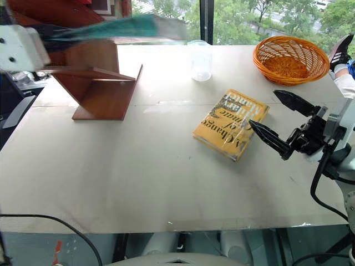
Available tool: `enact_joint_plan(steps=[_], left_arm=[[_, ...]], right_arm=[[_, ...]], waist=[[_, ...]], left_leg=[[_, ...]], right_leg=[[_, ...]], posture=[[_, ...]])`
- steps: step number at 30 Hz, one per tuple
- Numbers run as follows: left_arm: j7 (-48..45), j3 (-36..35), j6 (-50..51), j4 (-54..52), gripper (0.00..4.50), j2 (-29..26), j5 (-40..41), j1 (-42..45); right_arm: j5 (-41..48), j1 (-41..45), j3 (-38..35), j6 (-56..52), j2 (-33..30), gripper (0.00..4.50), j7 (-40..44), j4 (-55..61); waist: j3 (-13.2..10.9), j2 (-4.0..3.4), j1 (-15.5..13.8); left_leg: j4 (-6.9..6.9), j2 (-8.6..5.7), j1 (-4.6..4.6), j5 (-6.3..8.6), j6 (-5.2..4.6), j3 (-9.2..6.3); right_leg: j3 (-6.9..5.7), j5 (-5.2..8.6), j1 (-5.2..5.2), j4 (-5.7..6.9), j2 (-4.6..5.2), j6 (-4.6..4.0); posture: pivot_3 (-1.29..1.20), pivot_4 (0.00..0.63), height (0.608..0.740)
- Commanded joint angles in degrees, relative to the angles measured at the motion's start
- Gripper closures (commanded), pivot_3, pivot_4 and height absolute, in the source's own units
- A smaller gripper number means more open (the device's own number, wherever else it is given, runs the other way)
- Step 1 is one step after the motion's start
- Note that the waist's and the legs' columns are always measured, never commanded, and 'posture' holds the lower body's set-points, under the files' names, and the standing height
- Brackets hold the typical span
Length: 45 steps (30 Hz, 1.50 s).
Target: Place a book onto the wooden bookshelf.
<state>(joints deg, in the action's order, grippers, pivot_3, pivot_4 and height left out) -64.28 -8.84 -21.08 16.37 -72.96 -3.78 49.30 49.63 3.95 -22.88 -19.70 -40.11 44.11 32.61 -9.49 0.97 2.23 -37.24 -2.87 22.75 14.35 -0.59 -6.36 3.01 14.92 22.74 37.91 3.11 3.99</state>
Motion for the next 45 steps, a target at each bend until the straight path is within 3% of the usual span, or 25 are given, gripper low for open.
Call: enact_joint_plan(steps=[1,9,14,18,21,24,25,26,28,31,34,36,38,41,45], left_arm=[[2.82,1.31,-7.17,7.1,4.47,-2.62,-3.51,2.25],[3.31,12.68,-26.46,40.33,4.47,-0.38,-11.76,18.02],[12.78,19.53,-30.13,51.76,4.47,0.69,-21.18,25.14],[16.45,21.82,-30.63,55.58,4.47,2.57,-23.5,27.05],[14.2,20.65,-30.87,56.72,3.52,3.05,-21.18,26.88],[10.23,16.78,-30.72,57.19,2.15,1.82,-15.77,24.84],[5.15,13.72,-29.24,56.8,1.66,1.76,-11.14,23.83],[1.32,11.46,-28.03,56.27,1.66,1.79,-7.76,23.03],[-9.54,6.06,-21.85,51.28,1.66,1.7,2.06,19.01],[-18.21,-2.81,7.24,22.64,1.66,0.57,20.98,2.77],[-9.87,-11.86,40.33,-12.79,1.66,-0.08,40.47,-13.77],[-1.46,-16.26,55.57,-26.97,1.66,1.3,53.01,-19.74],[7.54,-19.42,61.26,-36.82,1.66,6.58,59.14,-25.55],[14.21,-22.42,66.85,-42.67,1.66,11.86,67.0,-31.54],[18.17,-17.79,60.89,-48.0,1.66,20.12,58.38,-40.29]], right_arm=[[-0.48,2.1,0.9,1.33,0.13,0.0,1.26,-0.35],[1.36,6.6,3.45,-0.79,0.28,0.0,-1.72,2.89],[1.73,6.62,5.02,-1.56,0.24,0.0,-2.22,5.35],[0.71,6.67,5.43,-1.4,-0.95,0.0,-1.0,5.23],[0.99,6.5,4.81,-1.63,-2.19,0.0,0.07,4.85],[1.56,6.12,4.09,-1.87,-3.09,0.0,0.98,4.21],[1.47,5.65,4.02,-1.94,-3.32,0.0,1.36,4.16],[1.38,5.31,3.99,-1.98,-3.47,0.0,1.63,4.15],[1.71,4.58,3.62,-2.03,-3.54,0.0,2.01,4.16],[2.07,3.84,2.98,-2.33,-3.87,0.0,2.52,4.01],[2.45,4.53,2.86,-2.74,-4.44,0.0,3.23,3.03],[2.27,5.88,3.43,-2.68,-4.62,0.0,4.02,1.7],[1.73,7.55,4.11,-2.54,-4.75,0.0,4.61,0.64],[1.91,9.21,4.42,-2.88,-4.69,0.0,4.88,-0.1],[1.75,9.45,4.19,-2.67,-3.97,0.0,4.64,-0.91]], waist=[[0.0,0.01,-0.22],[-0.05,0.13,-0.82],[-0.18,0.36,0.68],[-0.19,0.38,1.48],[-0.18,0.38,1.46],[-0.2,0.48,1.39],[-0.2,0.48,1.4],[-0.22,0.52,1.38],[-0.24,0.54,1.37],[-0.28,0.48,1.73],[-0.29,0.5,1.5],[-0.29,0.5,0.98],[-0.22,0.27,0.52],[-0.07,-0.06,0.16],[-0.06,-0.07,-0.01]], left_leg=[[0.0,-0.01,-0.01,0.0,0.0,0.01],[-0.18,-0.06,0.06,0.0,0.0,-0.01],[-0.16,-0.06,0.12,0.0,0.0,-0.1],[-0.16,-0.05,0.1,0.0,-0.01,-0.09],[-0.16,-0.04,0.06,0.0,-0.01,-0.1],[-0.17,-0.03,0.07,0.0,-0.01,-0.12],[-0.17,-0.02,0.07,0.0,-0.01,-0.12],[-0.17,-0.02,0.09,0.0,-0.01,-0.11],[-0.17,-0.01,0.12,0.0,-0.01,-0.13],[-0.15,0.05,0.13,0.0,-0.01,-0.11],[-0.18,0.17,0.14,0.0,0.0,-0.11],[-0.19,0.15,0.16,0.01,0.0,-0.17],[-0.19,0.13,0.05,0.01,0.0,-0.17],[-0.11,0.1,-0.2,0.01,0.0,-0.08],[-0.09,0.18,-0.24,0.0,0.01,-0.07]], right_leg=[[0.0,0.0,-0.03,0.0,0.01,0.0],[-0.34,0.0,-0.13,0.07,-0.02,0.0],[-0.19,0.0,0.01,0.06,0.0,0.01],[-0.19,0.0,0.02,0.13,-0.01,0.01],[-0.21,0.0,0.01,0.18,-0.01,0.02],[-0.23,0.0,0.01,0.19,-0.01,0.01],[-0.22,0.0,0.01,0.17,0.01,0.01],[-0.22,0.0,0.01,0.15,0.01,0.01],[-0.24,0.0,0.01,0.12,0.02,0.01],[-0.2,0.0,0.01,0.11,0.03,0.01],[-0.15,0.0,0.01,0.1,0.09,0.0],[-0.21,-0.01,-0.01,0.06,0.44,-0.01],[-0.21,-0.01,-0.06,0.08,0.45,-0.01],[-0.11,-0.01,-0.16,0.17,0.42,-0.01],[-0.07,-0.04,-0.16,0.18,0.04,-0.07]], posture=[[0.0,0.15,0.74],[0.0,0.15,0.74],[0.0,0.15,0.74],[0.0,0.15,0.74],[0.0,0.15,0.74],[0.0,0.15,0.74],[0.0,0.15,0.74],[0.0,0.15,0.74],[0.0,0.15,0.74],[0.0,0.15,0.74],[0.0,0.15,0.74],[0.0,0.15,0.74],[0.0,0.15,0.74],[0.0,0.15,0.74],[0.0,0.15,0.74]])
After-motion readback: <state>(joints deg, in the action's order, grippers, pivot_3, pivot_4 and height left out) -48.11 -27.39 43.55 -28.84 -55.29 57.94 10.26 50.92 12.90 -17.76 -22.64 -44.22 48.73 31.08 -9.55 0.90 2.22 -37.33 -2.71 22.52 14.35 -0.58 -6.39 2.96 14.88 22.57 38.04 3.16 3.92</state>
